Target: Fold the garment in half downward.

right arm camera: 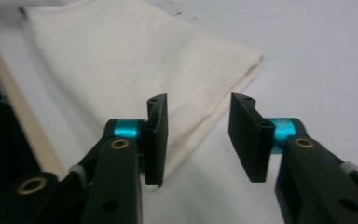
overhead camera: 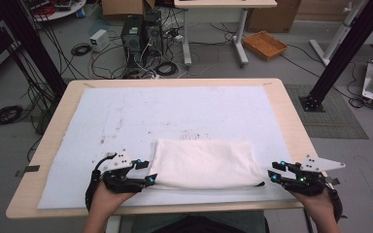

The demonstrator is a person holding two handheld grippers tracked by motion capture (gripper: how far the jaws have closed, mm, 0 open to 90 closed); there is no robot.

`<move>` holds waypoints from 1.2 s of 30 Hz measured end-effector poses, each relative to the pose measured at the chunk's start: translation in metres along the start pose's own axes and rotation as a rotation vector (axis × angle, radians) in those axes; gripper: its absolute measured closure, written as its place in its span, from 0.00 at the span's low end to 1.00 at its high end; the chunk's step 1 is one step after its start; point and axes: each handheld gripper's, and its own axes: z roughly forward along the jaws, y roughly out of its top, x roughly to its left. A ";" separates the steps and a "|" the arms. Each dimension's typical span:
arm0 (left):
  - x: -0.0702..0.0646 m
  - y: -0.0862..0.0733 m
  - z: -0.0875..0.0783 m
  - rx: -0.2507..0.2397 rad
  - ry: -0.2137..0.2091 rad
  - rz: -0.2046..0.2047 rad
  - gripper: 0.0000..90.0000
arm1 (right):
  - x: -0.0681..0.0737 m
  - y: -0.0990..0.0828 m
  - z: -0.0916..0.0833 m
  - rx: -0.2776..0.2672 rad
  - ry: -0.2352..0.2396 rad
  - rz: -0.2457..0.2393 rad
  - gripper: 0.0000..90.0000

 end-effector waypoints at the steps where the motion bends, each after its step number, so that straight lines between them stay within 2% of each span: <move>1: 0.001 0.003 0.003 -0.001 0.010 -0.002 0.41 | -0.005 0.006 0.007 0.004 -0.015 0.007 0.62; 4: 0.008 0.013 0.013 0.004 0.042 0.006 0.41 | -0.010 0.013 0.015 0.009 -0.035 0.015 0.59; 5: 0.011 0.017 0.017 0.008 0.055 0.003 0.40 | -0.016 0.022 0.027 0.025 -0.025 0.021 0.58; 6: 0.016 0.021 0.023 0.019 0.062 -0.005 0.40 | -0.016 0.022 0.027 0.025 -0.025 0.021 0.58; 7: 0.021 0.024 0.029 0.036 0.065 -0.015 0.40 | -0.023 0.030 0.038 0.041 -0.041 0.020 0.58; 8: 0.027 0.028 0.035 0.060 0.088 -0.034 0.40 | -0.023 0.030 0.038 0.041 -0.041 0.020 0.58; 9: 0.032 0.031 0.041 0.093 0.123 -0.037 0.40 | -0.029 0.040 0.049 0.045 -0.040 0.044 0.57; 10: 0.043 0.035 0.051 0.118 0.150 -0.071 0.40 | -0.031 0.044 0.054 0.033 -0.039 0.044 0.57; 12: 0.048 0.036 0.056 0.115 0.145 -0.082 0.40 | -0.033 0.049 0.059 0.033 -0.036 0.040 0.57; 13: 0.056 0.038 0.063 0.098 0.166 -0.096 0.40 | -0.039 0.057 0.071 0.055 -0.048 0.059 0.57; 15: 0.059 0.039 0.067 0.102 0.174 -0.102 0.40 | -0.042 0.059 0.077 0.066 -0.040 0.069 0.57; 16: 0.063 0.039 0.070 0.101 0.186 -0.117 0.40 | -0.049 0.061 0.091 0.112 -0.053 0.081 0.57; 17: 0.066 0.040 0.074 0.105 0.187 -0.131 0.40 | -0.049 0.061 0.091 0.112 -0.053 0.081 0.57; 18: 0.071 0.040 0.081 0.123 0.168 -0.152 0.40 | -0.055 0.060 0.104 0.156 -0.051 0.086 0.58; 19: 0.071 0.040 0.081 0.123 0.168 -0.152 0.42 | -0.055 0.060 0.104 0.156 -0.051 0.086 0.58; 20: 0.071 0.039 0.084 0.142 0.156 -0.150 0.47 | -0.061 0.055 0.116 0.215 -0.032 0.094 0.64; 21: 0.072 0.039 0.087 0.159 0.150 -0.140 0.47 | -0.061 0.055 0.116 0.215 -0.032 0.094 0.64; 22: 0.071 0.038 0.090 0.171 0.143 -0.147 0.49 | -0.063 0.052 0.121 0.251 -0.019 0.098 0.66; 23: 0.071 0.038 0.092 0.188 0.130 -0.140 0.54 | -0.063 0.051 0.121 0.240 -0.024 0.091 0.72; 24: 0.066 0.036 0.094 0.187 0.156 -0.099 0.64 | -0.064 0.050 0.119 0.242 0.000 0.071 0.89; 25: 0.066 0.036 0.094 0.187 0.156 -0.099 0.73 | -0.064 0.050 0.119 0.242 0.000 0.071 0.89; 26: 0.065 0.036 0.094 0.193 0.154 -0.093 0.73 | -0.063 0.051 0.119 0.244 0.015 0.068 0.92; 27: 0.064 0.036 0.094 0.191 0.163 -0.087 0.76 | -0.062 0.051 0.119 0.248 0.010 0.044 0.96; 29: 0.062 0.035 0.093 0.188 0.156 -0.077 0.87 | -0.059 0.054 0.120 0.250 0.003 0.000 0.97; 30: 0.060 0.034 0.093 0.187 0.154 -0.058 0.91 | -0.058 0.055 0.120 0.240 -0.004 -0.028 0.97; 31: 0.059 0.034 0.093 0.187 0.160 -0.046 0.93 | -0.056 0.056 0.120 0.225 -0.020 -0.059 0.98; 33: 0.057 0.034 0.091 0.180 0.167 -0.029 0.94 | -0.056 0.058 0.118 0.203 -0.040 -0.070 0.98; 36: 0.059 0.035 0.088 0.156 0.169 -0.036 0.94 | -0.059 0.064 0.117 0.189 -0.067 -0.082 0.98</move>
